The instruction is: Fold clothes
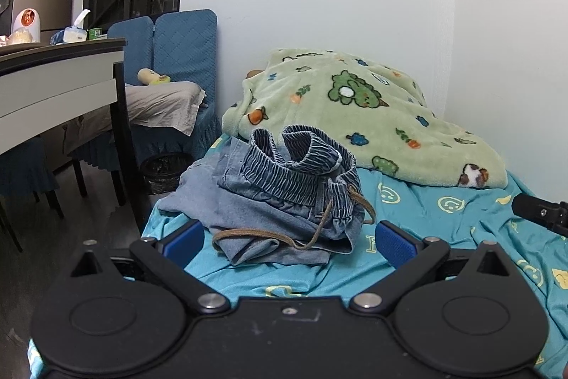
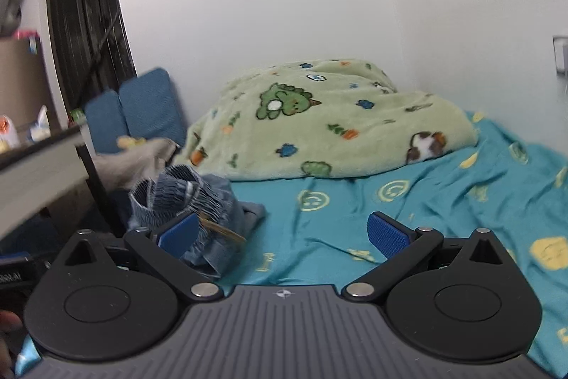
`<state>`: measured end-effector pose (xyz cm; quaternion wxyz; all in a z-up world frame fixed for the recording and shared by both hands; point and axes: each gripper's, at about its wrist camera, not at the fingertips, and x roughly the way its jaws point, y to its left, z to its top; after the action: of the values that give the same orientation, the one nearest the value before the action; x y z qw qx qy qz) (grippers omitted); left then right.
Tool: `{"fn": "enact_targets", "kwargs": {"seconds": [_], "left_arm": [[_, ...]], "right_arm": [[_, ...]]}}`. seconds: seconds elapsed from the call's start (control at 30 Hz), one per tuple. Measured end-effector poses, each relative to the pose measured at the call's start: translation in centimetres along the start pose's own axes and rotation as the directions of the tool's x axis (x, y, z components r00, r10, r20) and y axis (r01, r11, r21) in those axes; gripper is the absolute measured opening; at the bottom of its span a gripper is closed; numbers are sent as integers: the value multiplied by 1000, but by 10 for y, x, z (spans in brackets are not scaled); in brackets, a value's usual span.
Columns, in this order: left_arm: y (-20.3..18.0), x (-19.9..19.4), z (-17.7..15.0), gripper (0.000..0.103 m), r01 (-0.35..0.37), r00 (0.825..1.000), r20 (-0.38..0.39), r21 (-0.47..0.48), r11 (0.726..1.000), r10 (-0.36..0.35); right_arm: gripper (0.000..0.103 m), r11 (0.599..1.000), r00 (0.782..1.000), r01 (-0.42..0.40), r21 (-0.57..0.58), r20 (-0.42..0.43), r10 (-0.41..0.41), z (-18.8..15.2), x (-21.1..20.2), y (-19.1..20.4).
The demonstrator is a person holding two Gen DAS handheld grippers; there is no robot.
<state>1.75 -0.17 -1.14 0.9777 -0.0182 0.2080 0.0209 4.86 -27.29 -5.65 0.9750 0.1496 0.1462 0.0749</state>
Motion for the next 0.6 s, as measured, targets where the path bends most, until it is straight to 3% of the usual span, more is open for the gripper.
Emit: {"fn": "enact_targets", "kwargs": {"seconds": [0.3,0.6], "left_arm": [[-9,14,14,102,43,999,-24,2,999,-43],[-26,68,34,102,102,990,-94,-28,994,-104]], "right_arm": [[103,998,997,32,-63,68,-28,-2,4,5],[103,995,996,74,-69,46,-71,-8,11,-2]]}}
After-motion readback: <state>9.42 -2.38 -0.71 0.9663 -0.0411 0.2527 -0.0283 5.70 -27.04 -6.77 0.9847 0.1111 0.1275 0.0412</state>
